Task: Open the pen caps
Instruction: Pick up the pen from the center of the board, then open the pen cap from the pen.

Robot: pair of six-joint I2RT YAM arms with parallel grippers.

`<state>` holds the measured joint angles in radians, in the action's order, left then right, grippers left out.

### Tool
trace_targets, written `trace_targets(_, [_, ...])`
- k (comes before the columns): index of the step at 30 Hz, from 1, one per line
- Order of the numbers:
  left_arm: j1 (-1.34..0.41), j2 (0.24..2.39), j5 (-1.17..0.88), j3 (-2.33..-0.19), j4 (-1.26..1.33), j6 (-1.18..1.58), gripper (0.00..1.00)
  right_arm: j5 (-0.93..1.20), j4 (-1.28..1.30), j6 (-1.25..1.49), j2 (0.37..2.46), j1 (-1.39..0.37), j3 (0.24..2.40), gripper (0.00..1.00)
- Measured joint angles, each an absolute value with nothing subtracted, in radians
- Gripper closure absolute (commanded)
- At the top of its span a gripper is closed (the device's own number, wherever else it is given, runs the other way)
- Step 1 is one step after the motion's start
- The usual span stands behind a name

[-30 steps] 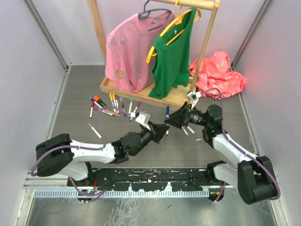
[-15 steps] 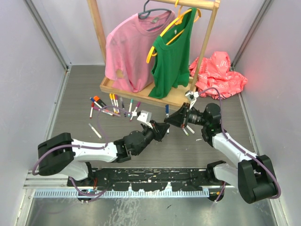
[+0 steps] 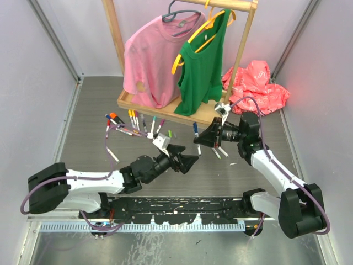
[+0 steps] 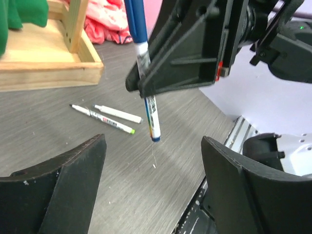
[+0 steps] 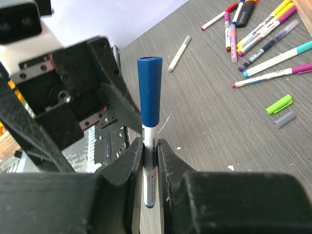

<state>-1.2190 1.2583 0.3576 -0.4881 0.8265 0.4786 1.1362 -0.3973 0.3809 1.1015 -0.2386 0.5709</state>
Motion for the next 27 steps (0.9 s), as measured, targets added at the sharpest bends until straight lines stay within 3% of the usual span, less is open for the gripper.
trace_targets(3, [-1.150,1.223,0.241,-0.478,0.825,0.494,0.14,1.163,-0.322,0.312,1.112,-0.238,0.603,0.99])
trace_targets(6, [-1.056,1.203,0.123,-0.478,0.826,0.538,0.00,1.188,-0.249,0.245,1.128,-0.238,0.623,0.99])
trace_targets(11, [-0.912,1.201,-0.065,-0.479,0.847,0.682,0.01,1.220,-0.148,0.155,1.149,-0.238,0.636,0.99])
trace_targets(17, [-0.788,1.335,-0.261,-0.542,0.986,0.883,0.10,1.251,-0.105,0.105,1.153,-0.238,0.637,0.99])
trace_targets(22, [-0.776,1.479,-0.331,-0.597,1.077,0.990,0.27,1.267,-0.089,0.084,1.153,-0.238,0.637,0.99])
trace_targets(27, [-0.776,1.607,-0.374,-0.627,1.196,1.069,0.35,1.276,-0.080,0.080,1.153,-0.238,0.637,0.99])
